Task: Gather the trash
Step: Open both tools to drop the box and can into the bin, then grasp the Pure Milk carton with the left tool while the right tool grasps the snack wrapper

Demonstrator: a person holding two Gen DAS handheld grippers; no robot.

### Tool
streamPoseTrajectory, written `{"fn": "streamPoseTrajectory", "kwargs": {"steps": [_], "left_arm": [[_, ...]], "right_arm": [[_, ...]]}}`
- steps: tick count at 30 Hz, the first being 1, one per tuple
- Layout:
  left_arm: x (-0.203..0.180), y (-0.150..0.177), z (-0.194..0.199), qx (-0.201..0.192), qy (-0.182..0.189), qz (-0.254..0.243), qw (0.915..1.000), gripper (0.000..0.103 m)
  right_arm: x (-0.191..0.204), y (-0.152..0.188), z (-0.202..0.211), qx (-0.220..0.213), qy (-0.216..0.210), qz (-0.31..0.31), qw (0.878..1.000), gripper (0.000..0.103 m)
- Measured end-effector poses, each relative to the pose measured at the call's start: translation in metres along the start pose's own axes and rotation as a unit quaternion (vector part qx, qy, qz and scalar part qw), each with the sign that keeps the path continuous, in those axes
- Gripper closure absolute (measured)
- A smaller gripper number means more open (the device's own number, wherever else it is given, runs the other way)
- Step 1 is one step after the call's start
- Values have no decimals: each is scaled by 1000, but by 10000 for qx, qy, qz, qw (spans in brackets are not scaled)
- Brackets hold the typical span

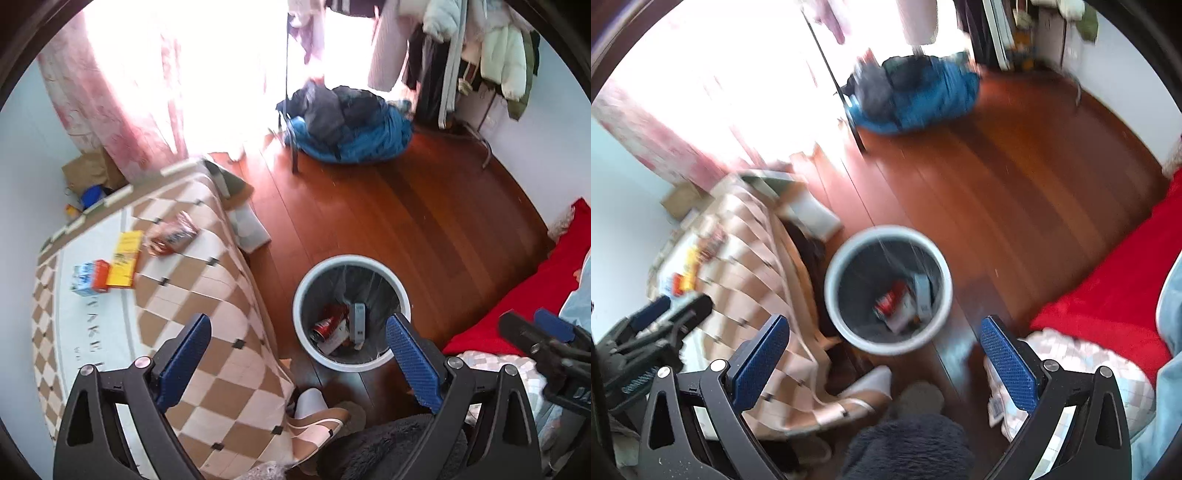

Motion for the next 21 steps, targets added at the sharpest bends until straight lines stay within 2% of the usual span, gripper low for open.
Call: {"fn": "streamPoseTrajectory", "kwargs": {"steps": [5,7,8,11,15,18,19,21], "left_arm": [[35,-11,31,-279,-58,295,9992,6],[63,-14,37,-369,-155,492,9980,6],[73,-15,36,-380,-204,561,9975,1],[123,-12,27,-318,-472,808,9951,0],[213,1,0,-30,-1004,1349,9858,0],[280,9,-28,264,-1362,1801,9738,0],[295,12,-33,332,-1418,1908,9708,0],[334,18,-56,577,-1543,2244,9605,0]], "right_arm": [[46,-31,66,-1278,-110,330,9912,0],[67,-38,77,-1454,-240,477,9879,0],[87,-41,78,-1434,-340,588,9873,0],[137,-47,68,-1428,-795,797,9833,0],[204,-46,19,-881,-1157,1104,9832,0],[243,-42,-36,-299,-1062,996,9889,0],[254,-41,-56,-85,-1015,935,9904,3],[276,-38,-102,375,-1043,680,9915,22]]}}
Point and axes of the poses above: each gripper's, at about its wrist camera, not at the fingertips, and z roughly against the way its jaws point, x to its left, y to its underside, the point moved 9 cm from there along -z, roughly the way its jaws point, and after that the axes turned 7 degrees about -x, right-handed, at the moved point
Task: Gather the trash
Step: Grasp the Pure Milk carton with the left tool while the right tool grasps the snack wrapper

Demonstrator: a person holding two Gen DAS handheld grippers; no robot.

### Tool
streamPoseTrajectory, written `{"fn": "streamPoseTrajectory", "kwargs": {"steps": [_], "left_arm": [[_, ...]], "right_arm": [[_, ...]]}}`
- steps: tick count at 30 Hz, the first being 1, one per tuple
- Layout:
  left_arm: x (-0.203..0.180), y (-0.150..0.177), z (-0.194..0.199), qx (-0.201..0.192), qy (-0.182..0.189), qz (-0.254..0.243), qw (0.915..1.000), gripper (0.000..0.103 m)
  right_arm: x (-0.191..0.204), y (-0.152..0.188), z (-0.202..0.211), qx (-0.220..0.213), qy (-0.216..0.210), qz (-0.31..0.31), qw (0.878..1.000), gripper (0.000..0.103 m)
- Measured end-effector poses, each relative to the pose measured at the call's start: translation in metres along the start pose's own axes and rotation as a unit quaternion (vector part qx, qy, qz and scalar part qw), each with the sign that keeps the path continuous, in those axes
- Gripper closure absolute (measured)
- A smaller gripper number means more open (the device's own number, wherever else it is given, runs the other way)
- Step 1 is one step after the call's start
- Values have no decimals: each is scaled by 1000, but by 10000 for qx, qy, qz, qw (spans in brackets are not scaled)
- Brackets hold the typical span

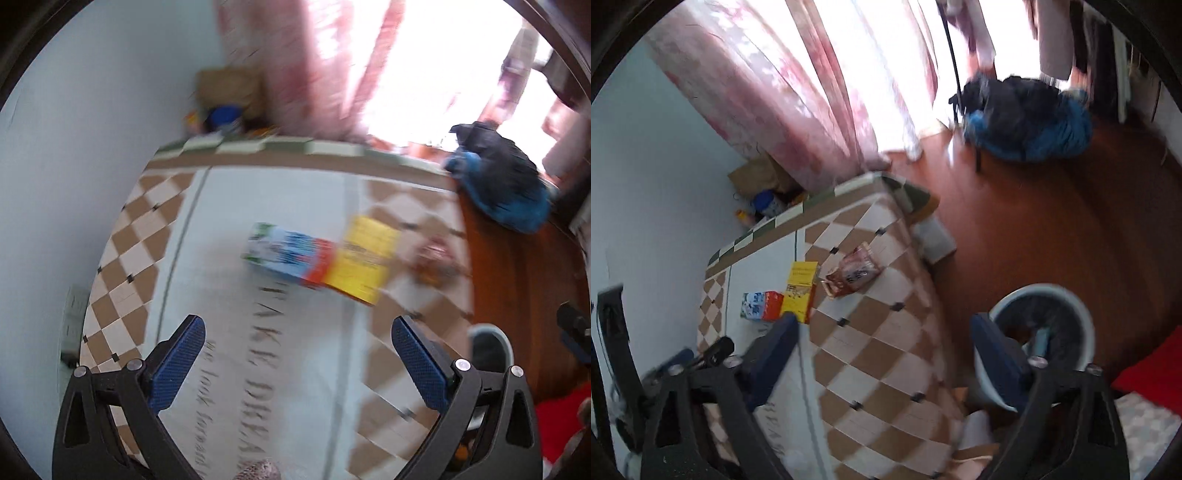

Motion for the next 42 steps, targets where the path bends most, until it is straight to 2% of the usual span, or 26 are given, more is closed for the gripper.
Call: {"fn": "streamPoseTrajectory", "kwargs": {"steps": [2,7,11,14,15,17,18,19,21,25,26,28,30,31,32,35,40,42], "left_arm": [[17,-8,-25,253,-11,292,9993,0],[26,-21,-75,875,93,1080,9903,0],[22,-22,-113,1546,409,1769,9712,0],[19,-18,-131,1843,581,2301,9538,1],[21,-18,-135,1882,570,2431,9499,4],[24,-17,-138,1871,470,2531,9480,28],[25,-17,-137,1836,412,2503,9497,30],[26,-18,-136,1741,415,2420,9536,37],[25,-19,-132,1647,360,1982,9656,41],[32,-17,-126,1351,256,699,9880,43],[35,-15,-124,1297,210,250,9910,44],[41,-13,-120,1196,63,-398,9920,44],[52,-7,-116,1114,-185,-1143,9870,44],[56,-5,-114,1101,-223,-1281,9854,45],[62,1,-112,1134,-191,-1375,9838,45],[73,19,-106,1240,-9,-1299,9837,45],[81,44,-102,1211,118,-1091,9866,47],[87,47,-101,1121,88,-803,9904,46]], "right_arm": [[9,0,-48,379,9,-229,9990,28],[17,5,-137,977,290,-634,9928,28],[11,10,-174,1146,510,-1005,9870,27],[13,10,-189,1196,589,-1154,9843,27],[14,10,-191,1202,610,-1168,9840,27],[18,9,-196,1178,704,-1127,9841,27],[21,6,-199,1155,741,-1088,9845,27],[24,4,-201,1148,784,-1040,9848,27],[29,3,-205,1167,946,-910,9845,27],[42,5,-209,1195,1206,-369,9848,29],[44,6,-209,1174,1331,-170,9840,38],[49,8,-208,1149,1299,90,9848,42],[51,12,-205,1142,1280,272,9848,47],[51,14,-204,1144,1267,381,9846,48],[53,16,-202,1153,1212,525,9845,52],[57,31,-193,1287,1016,864,9827,57],[57,66,-174,1602,752,1156,9774,57],[54,74,-167,1696,676,1093,9771,50]]}}
Point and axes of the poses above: each gripper's, at about its wrist camera, not at the fingertips, and z roughly against the way its jaws point, x to its left, y to its underside, the point moved 9 cm from there along -z, roughly the way its jaws point, and after that the axes turned 7 degrees about -x, right-handed, at the moved point
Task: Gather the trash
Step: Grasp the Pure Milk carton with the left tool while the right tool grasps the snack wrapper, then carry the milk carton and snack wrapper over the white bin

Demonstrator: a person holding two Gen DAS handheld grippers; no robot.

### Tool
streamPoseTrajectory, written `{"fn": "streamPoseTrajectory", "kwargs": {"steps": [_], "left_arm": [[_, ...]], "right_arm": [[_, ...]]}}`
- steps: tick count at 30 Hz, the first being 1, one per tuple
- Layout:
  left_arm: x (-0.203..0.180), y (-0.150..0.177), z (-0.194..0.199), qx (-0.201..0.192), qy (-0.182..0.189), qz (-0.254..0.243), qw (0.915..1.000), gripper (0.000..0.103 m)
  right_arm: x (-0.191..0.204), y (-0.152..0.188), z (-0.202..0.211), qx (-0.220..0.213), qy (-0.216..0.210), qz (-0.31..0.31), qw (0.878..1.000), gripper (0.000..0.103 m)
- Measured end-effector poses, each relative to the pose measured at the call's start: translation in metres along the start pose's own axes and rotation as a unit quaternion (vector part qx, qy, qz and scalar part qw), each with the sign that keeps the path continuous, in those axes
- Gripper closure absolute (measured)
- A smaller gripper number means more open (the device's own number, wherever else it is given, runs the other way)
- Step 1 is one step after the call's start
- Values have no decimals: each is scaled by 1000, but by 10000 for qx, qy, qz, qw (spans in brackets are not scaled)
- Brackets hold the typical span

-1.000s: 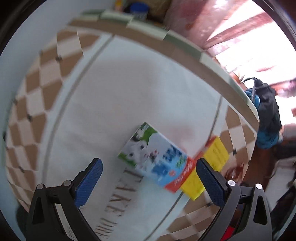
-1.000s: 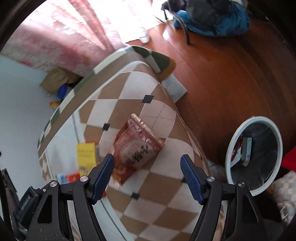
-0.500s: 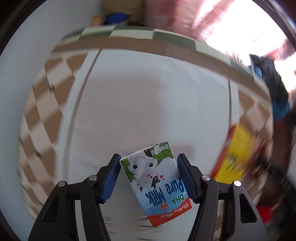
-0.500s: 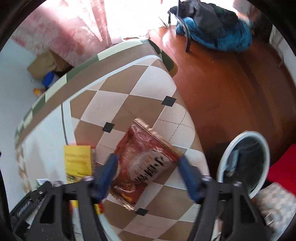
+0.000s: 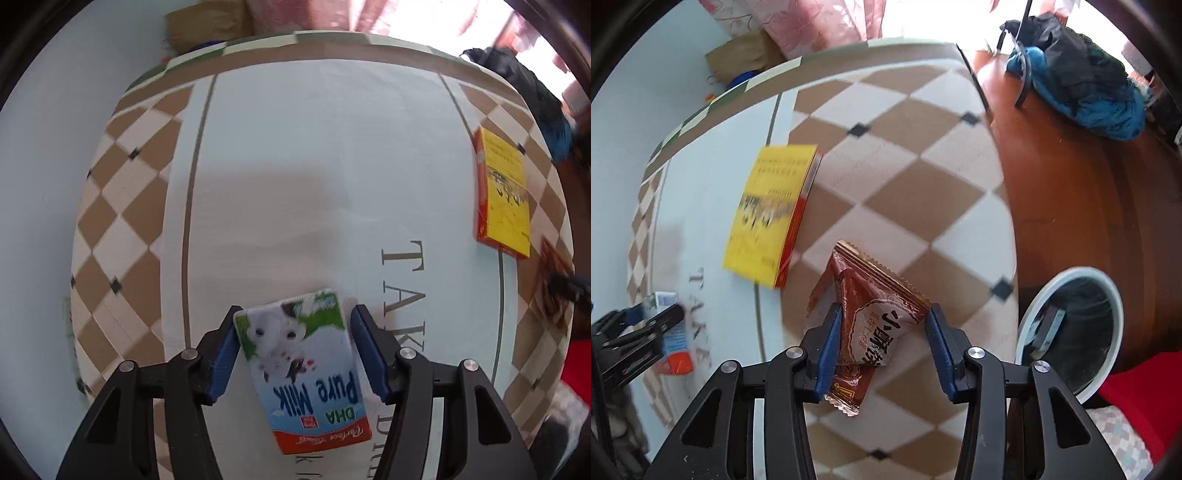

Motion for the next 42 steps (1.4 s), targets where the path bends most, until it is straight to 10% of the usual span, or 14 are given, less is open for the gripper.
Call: {"fn": "streamPoseTrajectory", "kwargs": {"steps": [3,13,25,42], "left_arm": [[7,12,3,6,25,270,9996,46],[-9,43,22,-337,-124,203,9991,57],[-34,54,89,-1053,-301,19,9940,57],[-168,45,216,-2141,679,-722,9718,57]], "right_arm": [[-7,8,3,45,47,-180,9998,37],[2,24,3,-40,144,-433,9989,37],[16,49,21,-426,263,-126,9987,65],[-60,75,171,-1540,-459,-705,9845,65]]}}
Point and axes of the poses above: each gripper's, at about its wrist camera, not at the fingertips, and z roughly against the way its jaws point, x to its left, y to its underside, the point moved 9 cm from there along -z, roughly the way its jaws point, and after that the axes turned 7 degrees about -x, right-handed, at the moved point
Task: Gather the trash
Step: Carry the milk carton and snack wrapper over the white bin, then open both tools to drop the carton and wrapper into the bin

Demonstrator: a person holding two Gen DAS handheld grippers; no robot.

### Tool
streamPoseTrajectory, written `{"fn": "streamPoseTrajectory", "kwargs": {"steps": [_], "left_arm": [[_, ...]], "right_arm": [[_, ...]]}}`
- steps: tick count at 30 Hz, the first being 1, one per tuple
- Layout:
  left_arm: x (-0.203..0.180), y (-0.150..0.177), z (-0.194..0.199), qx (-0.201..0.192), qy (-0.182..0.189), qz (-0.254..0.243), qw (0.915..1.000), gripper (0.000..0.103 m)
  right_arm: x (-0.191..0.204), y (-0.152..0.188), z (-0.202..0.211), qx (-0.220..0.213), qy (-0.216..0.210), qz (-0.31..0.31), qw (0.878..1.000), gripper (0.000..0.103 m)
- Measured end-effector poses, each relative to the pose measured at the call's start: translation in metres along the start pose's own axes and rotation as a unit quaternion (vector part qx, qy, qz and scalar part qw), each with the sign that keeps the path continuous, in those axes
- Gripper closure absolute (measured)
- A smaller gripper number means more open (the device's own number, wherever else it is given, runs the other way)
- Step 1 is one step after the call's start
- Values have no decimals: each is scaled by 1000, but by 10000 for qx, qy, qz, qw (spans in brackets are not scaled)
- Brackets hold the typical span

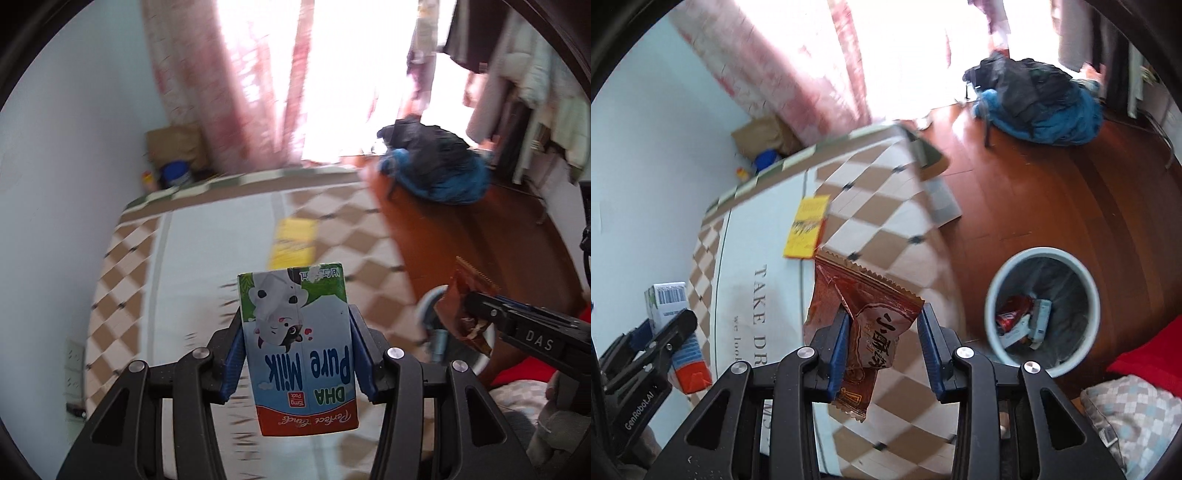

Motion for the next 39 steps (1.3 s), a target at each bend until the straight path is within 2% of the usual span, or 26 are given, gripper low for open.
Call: {"fn": "streamPoseTrajectory", "kwargs": {"steps": [4,7,11,13,17,21,24,27,28,29,31,34,37,38,39], "left_arm": [[-62,-10,0,-70,371,-296,9988,57],[-112,-10,-12,23,639,-498,9967,57],[-173,0,-41,306,953,-699,9925,57],[-203,10,-68,593,1151,-804,9883,56],[-248,29,-112,1118,1442,-964,9785,55],[-279,47,-166,1689,1515,-1108,9676,53],[-291,56,-193,1962,1513,-1117,9623,53],[-296,63,-218,2212,1467,-1047,9584,44],[-296,65,-224,2272,1438,-1024,9577,36],[-297,66,-228,2312,1401,-1007,9575,23],[-295,68,-236,2387,1302,-958,9575,8],[-286,71,-238,2386,1153,-907,9600,8],[-277,72,-237,2357,1002,-903,9624,7],[-275,73,-235,2350,964,-905,9630,7],[-271,75,-232,2336,919,-902,9638,7]], "right_arm": [[-57,-7,35,-205,125,-351,9991,65],[-112,-10,53,-282,314,-638,9971,65],[-190,-4,60,-235,643,-1034,9923,65],[-223,2,54,-133,751,-1230,9895,65],[-281,18,17,243,943,-1535,9833,65],[-318,37,-29,673,990,-1710,9780,65],[-341,53,-63,1008,991,-1826,9730,65],[-358,68,-90,1277,1013,-1904,9681,64],[-362,72,-99,1367,997,-1942,9663,63],[-365,77,-107,1440,1024,-1974,9643,62],[-369,82,-120,1546,959,-2018,9624,58],[-369,87,-134,1629,889,-2025,9615,44],[-366,89,-140,1670,849,-2003,9616,24],[-365,90,-141,1685,811,-1990,9620,10],[-364,91,-141,1701,782,-1995,9618,1]]}}
Point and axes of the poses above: each gripper's, at about its wrist camera, not at the fingertips, and z roughly against the way its jaws point, x to its left, y to its underside, the point moved 9 cm from there along -z, roughly the way its jaws point, and after that the axes turned 7 degrees about -x, right-handed, at the moved point
